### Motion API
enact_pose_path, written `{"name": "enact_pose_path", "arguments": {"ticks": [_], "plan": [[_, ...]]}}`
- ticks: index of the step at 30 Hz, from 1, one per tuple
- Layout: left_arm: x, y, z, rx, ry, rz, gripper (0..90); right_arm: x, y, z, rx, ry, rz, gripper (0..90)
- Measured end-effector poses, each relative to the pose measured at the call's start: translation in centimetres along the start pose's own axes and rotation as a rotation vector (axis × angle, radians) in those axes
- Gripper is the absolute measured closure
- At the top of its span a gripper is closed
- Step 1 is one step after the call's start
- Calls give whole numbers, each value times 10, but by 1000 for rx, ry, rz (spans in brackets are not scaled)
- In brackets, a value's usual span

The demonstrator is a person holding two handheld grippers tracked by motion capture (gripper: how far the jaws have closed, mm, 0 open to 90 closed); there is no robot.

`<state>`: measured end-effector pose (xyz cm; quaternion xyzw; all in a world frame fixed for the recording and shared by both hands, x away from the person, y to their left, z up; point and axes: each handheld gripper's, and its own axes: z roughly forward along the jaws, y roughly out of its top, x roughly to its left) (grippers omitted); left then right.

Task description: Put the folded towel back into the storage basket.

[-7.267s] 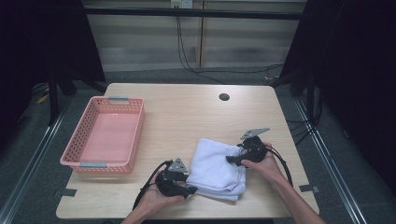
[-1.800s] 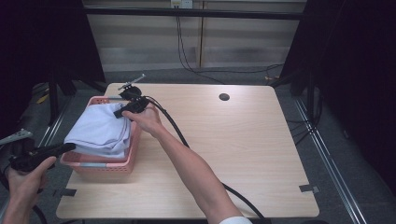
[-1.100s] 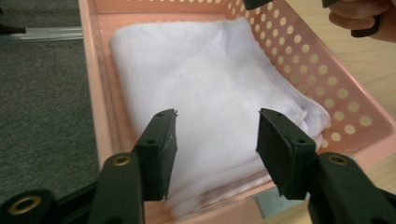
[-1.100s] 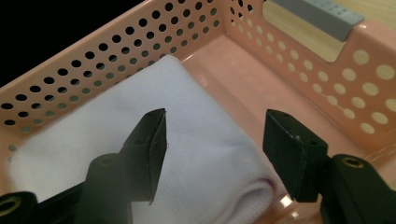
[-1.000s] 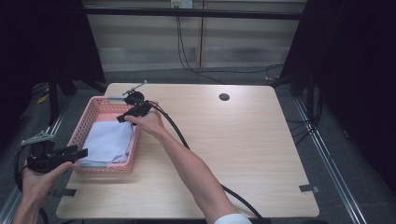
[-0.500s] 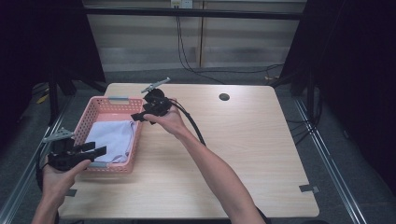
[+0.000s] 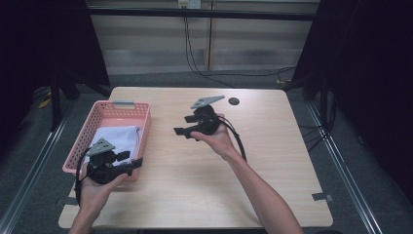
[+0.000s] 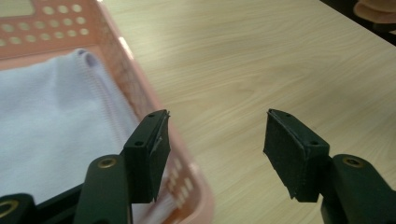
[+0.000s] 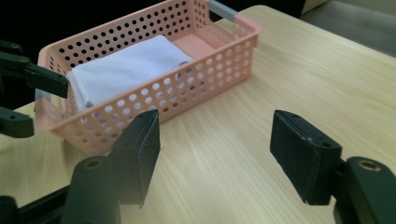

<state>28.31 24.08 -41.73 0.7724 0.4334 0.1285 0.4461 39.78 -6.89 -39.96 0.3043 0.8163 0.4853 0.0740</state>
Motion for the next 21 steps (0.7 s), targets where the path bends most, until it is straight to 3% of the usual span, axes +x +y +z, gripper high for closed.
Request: {"name": "enact_pose_path", "arguments": {"ticks": [5,10,17,21], "plan": [[-15,2,17,35,-18,32,397,-6,-21,-50,-35,-49,-2,340],[-33,2,34,68,-48,69,387,-14,-46,-94,-79,-85,32,329],[-52,2,49,96,-86,99,365,-18,-90,-134,-44,-124,73,325],[-62,-5,56,114,-101,93,355,-15,-116,-152,-9,-147,87,323]]}}
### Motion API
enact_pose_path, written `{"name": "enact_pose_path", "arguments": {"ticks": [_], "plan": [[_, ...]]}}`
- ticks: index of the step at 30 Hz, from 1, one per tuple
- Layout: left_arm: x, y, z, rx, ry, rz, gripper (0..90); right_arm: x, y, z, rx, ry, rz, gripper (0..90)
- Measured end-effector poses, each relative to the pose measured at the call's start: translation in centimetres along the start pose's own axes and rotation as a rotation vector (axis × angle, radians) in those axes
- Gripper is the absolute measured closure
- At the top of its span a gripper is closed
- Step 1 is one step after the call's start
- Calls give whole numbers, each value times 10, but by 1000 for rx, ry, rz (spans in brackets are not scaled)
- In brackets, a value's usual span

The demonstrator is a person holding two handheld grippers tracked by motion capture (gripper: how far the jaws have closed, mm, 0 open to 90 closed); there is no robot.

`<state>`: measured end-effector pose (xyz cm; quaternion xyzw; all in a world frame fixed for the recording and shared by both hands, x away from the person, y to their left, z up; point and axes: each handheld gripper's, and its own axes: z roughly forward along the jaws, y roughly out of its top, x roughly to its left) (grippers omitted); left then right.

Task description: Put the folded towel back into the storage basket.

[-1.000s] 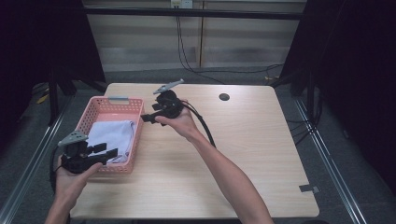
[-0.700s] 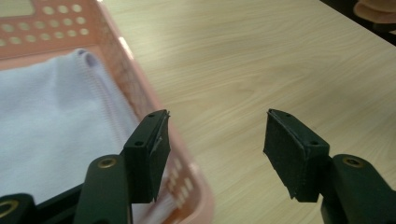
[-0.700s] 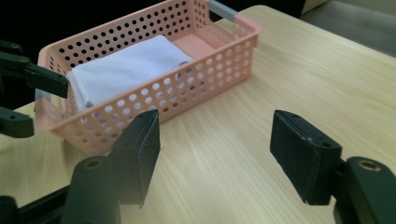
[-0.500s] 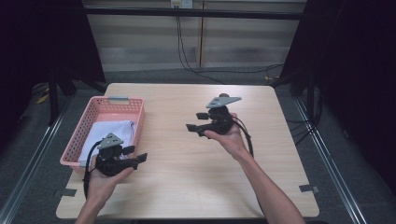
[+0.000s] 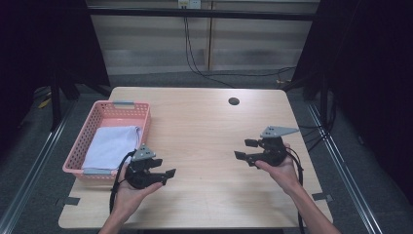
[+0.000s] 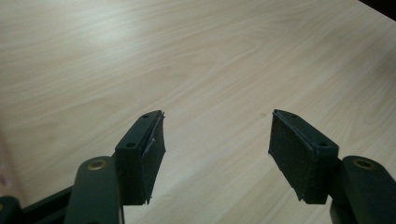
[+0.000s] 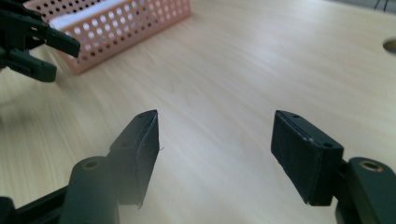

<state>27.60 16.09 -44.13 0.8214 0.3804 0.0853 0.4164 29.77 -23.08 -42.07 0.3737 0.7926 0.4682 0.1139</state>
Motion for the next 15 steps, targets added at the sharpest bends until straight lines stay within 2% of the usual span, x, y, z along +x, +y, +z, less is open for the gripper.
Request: {"name": "enact_pose_path", "arguments": {"ticks": [3,5,7,10,11,12,15], "plan": [[-10,-7,5,41,-6,17,349,-2,-20,-12,22,-16,25,318],[-15,-14,5,60,-30,32,345,-3,-33,-20,41,-29,32,316],[-19,-21,6,77,-31,29,342,-3,-44,-26,51,-43,44,316],[-22,-34,4,84,-33,13,340,-3,-61,-34,51,-45,81,312],[-24,-38,3,80,-27,5,339,-2,-64,-37,53,-50,77,312],[-24,-42,2,83,-18,15,339,-1,-68,-40,47,-56,85,311],[-21,-51,-1,74,-4,4,340,1,-78,-47,38,-72,113,302]]}}
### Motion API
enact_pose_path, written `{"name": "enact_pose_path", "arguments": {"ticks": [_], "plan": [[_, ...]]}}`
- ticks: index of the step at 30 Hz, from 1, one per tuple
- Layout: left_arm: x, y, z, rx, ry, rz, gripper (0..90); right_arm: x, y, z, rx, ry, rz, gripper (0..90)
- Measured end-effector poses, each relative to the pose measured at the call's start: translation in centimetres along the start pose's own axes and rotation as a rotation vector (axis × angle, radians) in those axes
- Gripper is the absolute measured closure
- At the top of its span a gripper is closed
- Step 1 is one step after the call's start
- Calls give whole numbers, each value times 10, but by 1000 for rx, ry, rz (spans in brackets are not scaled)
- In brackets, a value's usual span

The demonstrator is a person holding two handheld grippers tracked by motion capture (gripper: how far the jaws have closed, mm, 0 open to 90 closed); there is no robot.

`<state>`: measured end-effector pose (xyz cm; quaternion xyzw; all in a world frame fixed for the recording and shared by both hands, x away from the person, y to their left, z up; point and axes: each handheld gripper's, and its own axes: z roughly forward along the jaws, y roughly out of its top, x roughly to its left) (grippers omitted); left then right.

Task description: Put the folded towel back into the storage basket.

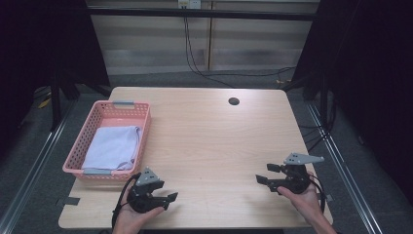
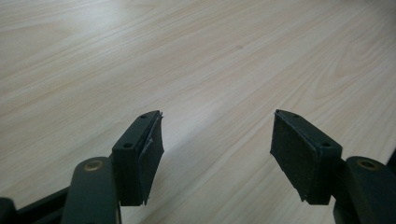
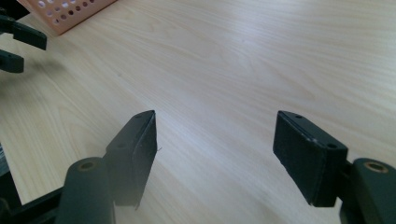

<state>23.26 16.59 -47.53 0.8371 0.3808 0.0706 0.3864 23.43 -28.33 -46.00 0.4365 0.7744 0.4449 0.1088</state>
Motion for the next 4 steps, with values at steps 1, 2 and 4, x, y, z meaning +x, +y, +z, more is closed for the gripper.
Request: {"name": "enact_pose_path", "arguments": {"ticks": [1,2,4], "plan": [[2,0,0,15,13,-10,339,-1,-4,-1,0,-9,2,301],[5,0,-2,6,19,-10,339,-2,-7,-2,7,-18,2,296],[10,3,-3,-21,28,-24,335,-7,-10,-3,8,-47,4,281]]}}
